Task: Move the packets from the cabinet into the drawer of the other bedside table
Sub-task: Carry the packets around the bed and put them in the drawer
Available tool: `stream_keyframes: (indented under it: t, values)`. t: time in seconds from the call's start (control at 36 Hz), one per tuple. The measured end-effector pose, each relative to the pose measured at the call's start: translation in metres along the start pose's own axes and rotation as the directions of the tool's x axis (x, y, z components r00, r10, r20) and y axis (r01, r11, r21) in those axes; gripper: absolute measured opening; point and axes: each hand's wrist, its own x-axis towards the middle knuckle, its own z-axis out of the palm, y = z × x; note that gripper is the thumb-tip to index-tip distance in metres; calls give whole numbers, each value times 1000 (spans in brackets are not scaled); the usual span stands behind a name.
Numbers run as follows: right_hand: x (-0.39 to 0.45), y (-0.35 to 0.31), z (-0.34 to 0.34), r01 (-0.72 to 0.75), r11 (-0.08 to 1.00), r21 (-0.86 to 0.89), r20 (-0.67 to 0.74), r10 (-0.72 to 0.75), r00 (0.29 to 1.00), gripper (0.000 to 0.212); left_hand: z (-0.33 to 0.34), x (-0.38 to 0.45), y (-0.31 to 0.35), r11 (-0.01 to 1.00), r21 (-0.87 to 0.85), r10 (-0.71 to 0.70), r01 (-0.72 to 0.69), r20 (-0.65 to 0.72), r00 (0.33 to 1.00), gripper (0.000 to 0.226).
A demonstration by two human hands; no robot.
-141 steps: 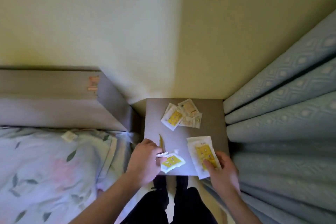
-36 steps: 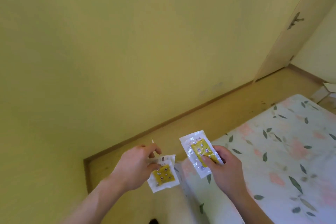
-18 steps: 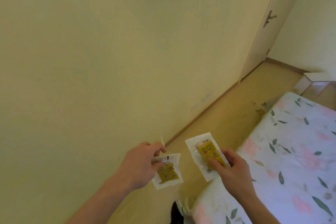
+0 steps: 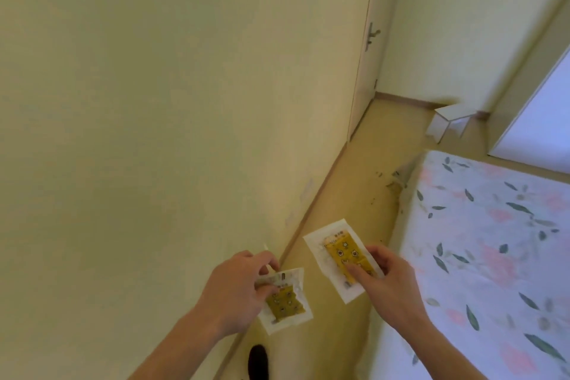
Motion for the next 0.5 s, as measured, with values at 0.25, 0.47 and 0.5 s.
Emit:
stream_keyframes:
  t: [0.25,0.47,0.5]
  values:
    - [84,-19,33,-78,997,22,-203,80,976,19,-29,144,-27,979,-12,203,-203,63,977,27]
    - [114,-32,9,-116,989,91,-484,146,863,17,-46,255,13,900,-77,436,-429,143,889,22]
    - [117,-33,3,-122,987,106,-510,159,845,16,-48,268,22,888,-92,460,-451,146,876,22]
